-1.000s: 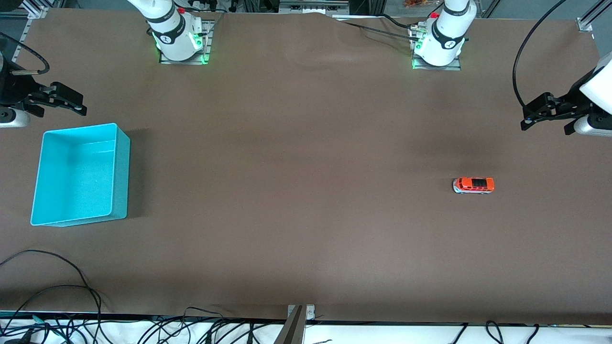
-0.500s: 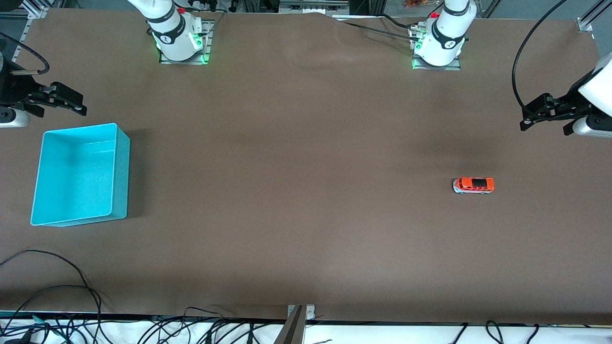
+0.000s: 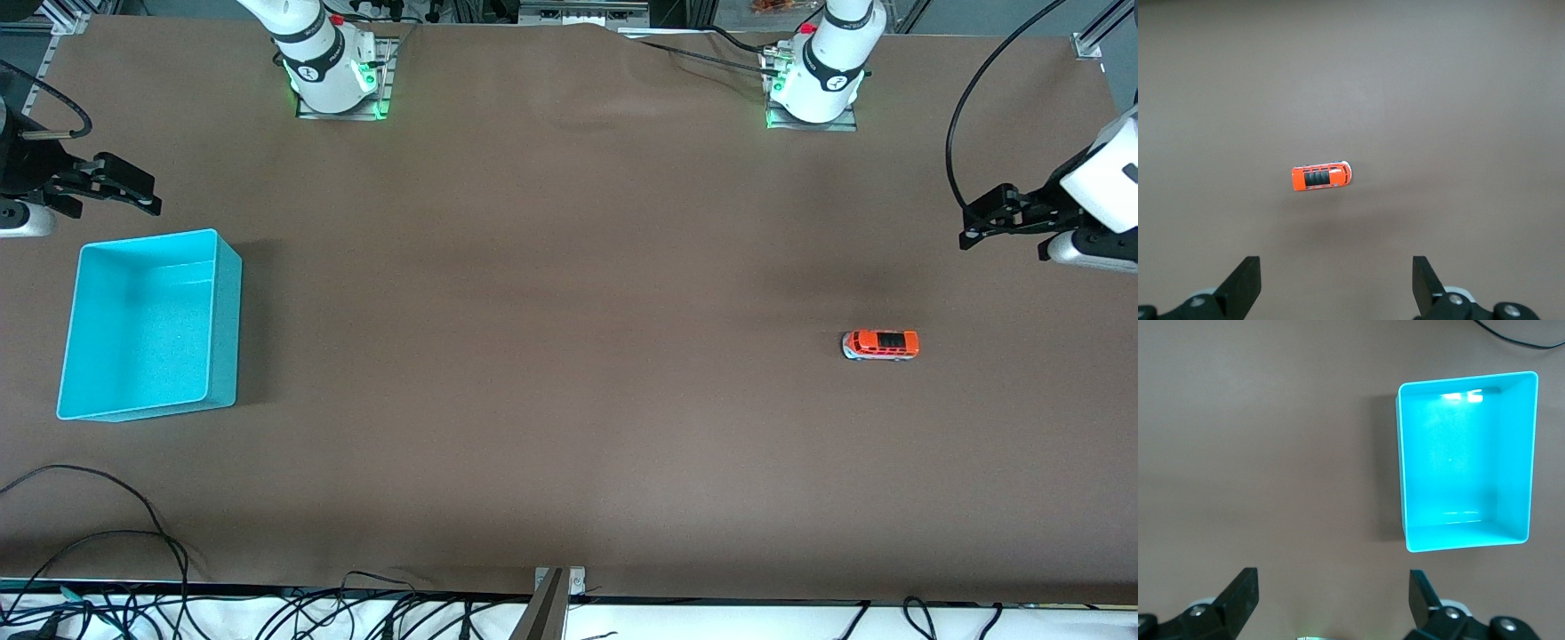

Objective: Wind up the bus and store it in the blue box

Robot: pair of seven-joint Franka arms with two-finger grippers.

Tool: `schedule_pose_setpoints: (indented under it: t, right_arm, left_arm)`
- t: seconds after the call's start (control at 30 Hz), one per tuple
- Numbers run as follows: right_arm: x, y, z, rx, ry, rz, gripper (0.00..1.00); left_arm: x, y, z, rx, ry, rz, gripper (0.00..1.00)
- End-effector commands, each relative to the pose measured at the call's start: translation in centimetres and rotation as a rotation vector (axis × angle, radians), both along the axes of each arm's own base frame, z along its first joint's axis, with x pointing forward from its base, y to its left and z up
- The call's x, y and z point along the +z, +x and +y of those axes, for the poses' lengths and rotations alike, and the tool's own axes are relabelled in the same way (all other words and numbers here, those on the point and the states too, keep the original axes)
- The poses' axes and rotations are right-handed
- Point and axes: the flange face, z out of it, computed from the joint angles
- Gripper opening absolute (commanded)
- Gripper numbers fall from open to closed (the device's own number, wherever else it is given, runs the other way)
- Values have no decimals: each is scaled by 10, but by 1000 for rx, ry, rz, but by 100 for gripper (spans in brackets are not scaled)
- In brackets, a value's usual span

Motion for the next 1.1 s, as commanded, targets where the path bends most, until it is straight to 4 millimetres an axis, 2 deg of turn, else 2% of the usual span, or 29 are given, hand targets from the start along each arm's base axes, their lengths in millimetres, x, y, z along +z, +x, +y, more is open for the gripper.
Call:
schedule_pose_setpoints:
  t: [0.0, 0.27, 0.33, 0.47, 0.77, 0.9, 1.07]
  right_arm:
    - [4, 1, -1, -13, 10, -1, 100]
    - [4, 1, -1, -13, 10, -1, 100]
    - [4, 1, -1, -13, 10, -1, 100]
    - [4, 1, -1, -13, 10, -1, 100]
    - [4, 1, -1, -13, 11, -1, 100]
    - [4, 1, -1, -13, 11, -3, 100]
    - [4, 1, -1, -13, 11, -3, 100]
  left_arm:
    - [-21, 13, 1, -160, 12, 38, 100]
    - [-45, 33, 16, -317, 5, 56, 100]
    - [-58, 37, 26, -383, 3, 72, 100]
    - [-88, 52, 59, -497, 1, 61, 100]
    - [-158, 76, 89, -783, -5, 87, 100]
    - [-191, 83, 110, -885, -26, 84, 100]
    - [-214, 86, 116, -971, -31, 93, 100]
